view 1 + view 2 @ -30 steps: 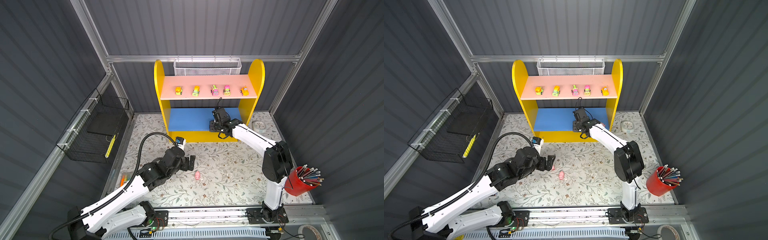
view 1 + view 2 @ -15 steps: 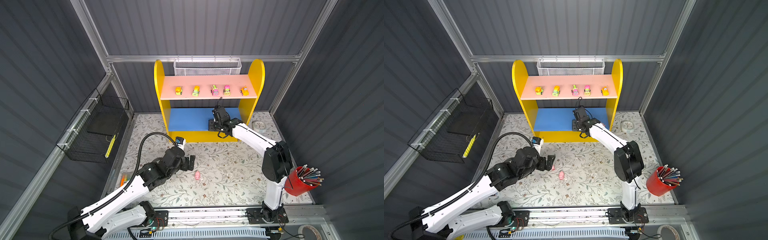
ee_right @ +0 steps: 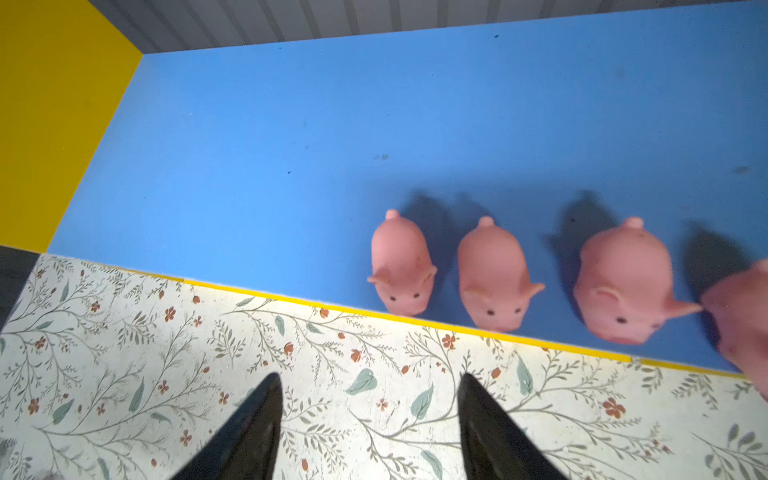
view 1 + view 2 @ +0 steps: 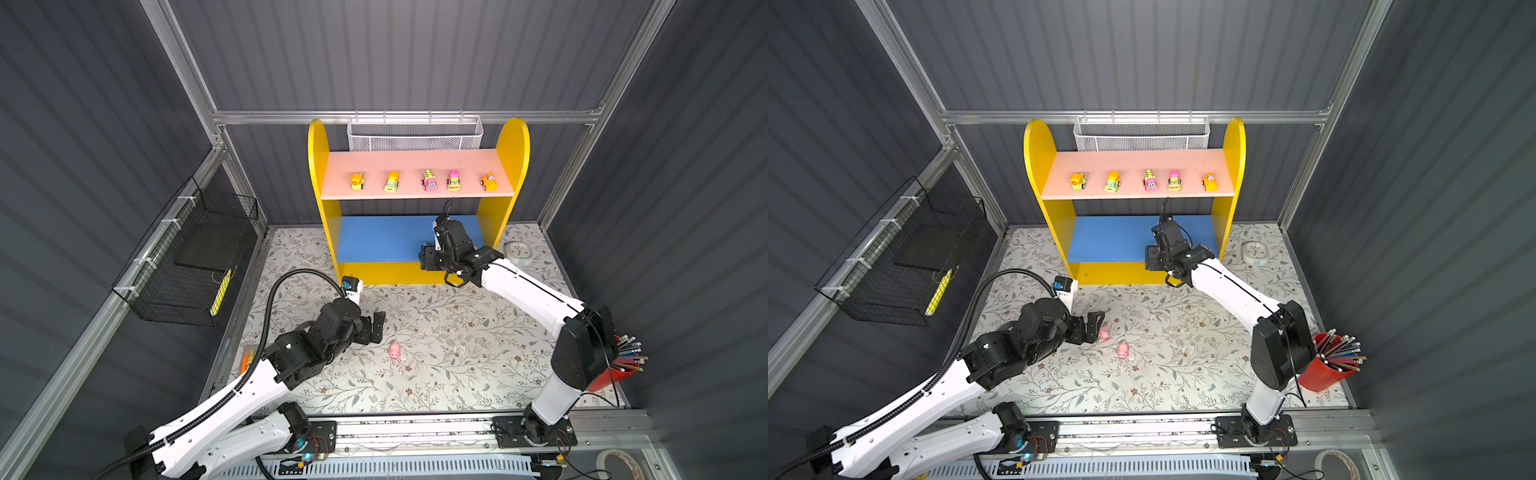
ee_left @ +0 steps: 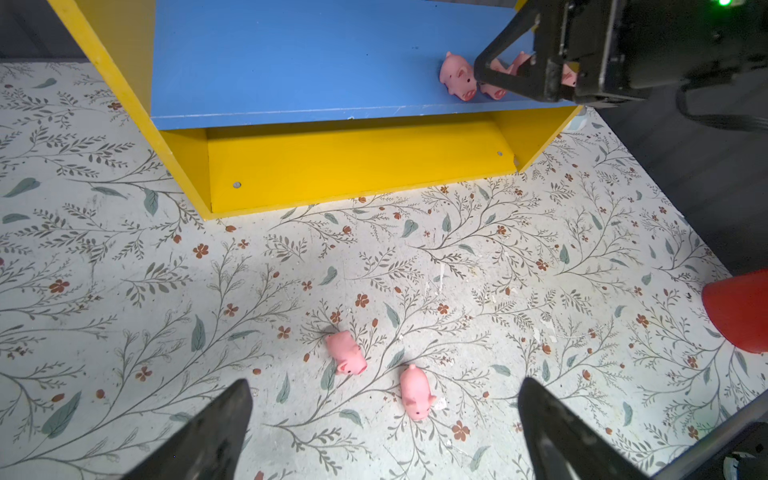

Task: Place and organize the plastic toys onto the shelf
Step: 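Withdraw the right gripper from the shelf while the left gripper moves toward a pig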

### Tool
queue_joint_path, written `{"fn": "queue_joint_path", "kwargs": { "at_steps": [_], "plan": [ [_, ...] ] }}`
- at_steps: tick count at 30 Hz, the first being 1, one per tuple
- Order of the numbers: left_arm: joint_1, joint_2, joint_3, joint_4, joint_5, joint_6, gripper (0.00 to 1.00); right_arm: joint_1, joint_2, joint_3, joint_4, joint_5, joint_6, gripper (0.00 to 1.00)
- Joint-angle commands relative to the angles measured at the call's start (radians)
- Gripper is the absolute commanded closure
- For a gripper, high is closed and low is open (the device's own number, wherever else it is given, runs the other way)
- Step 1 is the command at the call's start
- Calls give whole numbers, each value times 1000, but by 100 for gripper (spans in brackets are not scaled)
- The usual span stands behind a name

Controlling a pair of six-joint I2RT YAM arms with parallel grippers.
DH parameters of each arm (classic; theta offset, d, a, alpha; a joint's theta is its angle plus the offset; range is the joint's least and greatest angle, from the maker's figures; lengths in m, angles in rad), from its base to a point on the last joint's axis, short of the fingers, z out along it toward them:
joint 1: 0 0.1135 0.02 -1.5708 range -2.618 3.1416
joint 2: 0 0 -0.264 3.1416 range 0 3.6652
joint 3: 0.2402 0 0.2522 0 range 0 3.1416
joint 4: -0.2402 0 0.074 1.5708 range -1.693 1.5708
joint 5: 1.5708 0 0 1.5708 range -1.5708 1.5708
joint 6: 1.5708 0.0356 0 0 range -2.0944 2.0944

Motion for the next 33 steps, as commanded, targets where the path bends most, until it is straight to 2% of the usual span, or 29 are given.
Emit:
{"fn": "queue_joint_path", "kwargs": {
  "at_steps": [1, 8, 18, 29, 33],
  "plan": [
    [-2, -33, -63, -34, 19, -80, 0, 35, -74, -84, 28, 6, 20, 30],
    [-3, -107, -181, -25, 40, -210, 3, 106, -272, -307, 46, 27, 75, 25],
    [-7, -167, -388, 65, 71, -353, 10, 220, -470, -557, 50, 67, 148, 27],
    [-6, 6, -459, 255, 65, -353, 17, 335, -472, -630, 68, 98, 219, 28],
    [-7, 118, -443, 321, 31, -345, 28, 337, -489, -632, 54, 111, 215, 28]
  ]
}}
